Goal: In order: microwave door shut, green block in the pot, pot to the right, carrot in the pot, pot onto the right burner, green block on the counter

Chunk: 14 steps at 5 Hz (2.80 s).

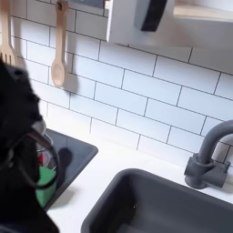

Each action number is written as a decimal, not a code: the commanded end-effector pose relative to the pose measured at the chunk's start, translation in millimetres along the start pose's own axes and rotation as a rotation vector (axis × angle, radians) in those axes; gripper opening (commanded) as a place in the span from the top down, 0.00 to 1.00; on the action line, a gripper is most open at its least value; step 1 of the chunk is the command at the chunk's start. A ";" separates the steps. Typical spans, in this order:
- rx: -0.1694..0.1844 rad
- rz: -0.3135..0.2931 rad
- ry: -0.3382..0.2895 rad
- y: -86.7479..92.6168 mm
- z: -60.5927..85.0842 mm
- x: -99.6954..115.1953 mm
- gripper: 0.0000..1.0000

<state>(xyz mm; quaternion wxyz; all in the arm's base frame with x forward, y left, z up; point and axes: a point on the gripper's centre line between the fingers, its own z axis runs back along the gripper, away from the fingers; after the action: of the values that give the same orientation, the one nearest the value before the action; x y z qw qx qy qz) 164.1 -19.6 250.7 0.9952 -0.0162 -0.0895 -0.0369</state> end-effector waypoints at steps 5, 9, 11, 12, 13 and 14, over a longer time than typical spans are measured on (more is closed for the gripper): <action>-0.029 -0.086 -0.064 -18.7 4.3 44.5 0.00; -0.057 -0.120 -0.139 -36.6 18.8 81.1 0.00; -0.087 -0.104 -0.140 -42.0 17.8 102.1 0.00; -0.089 -0.103 -0.140 -41.9 16.9 109.2 0.00; -0.083 -0.097 -0.136 -41.0 15.1 113.8 0.00; -0.088 -0.083 -0.136 -41.3 14.9 118.6 0.00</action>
<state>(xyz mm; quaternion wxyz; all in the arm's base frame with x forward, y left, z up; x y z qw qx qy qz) 275.6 -65.4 287.5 0.9832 -0.0568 -0.1562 -0.0759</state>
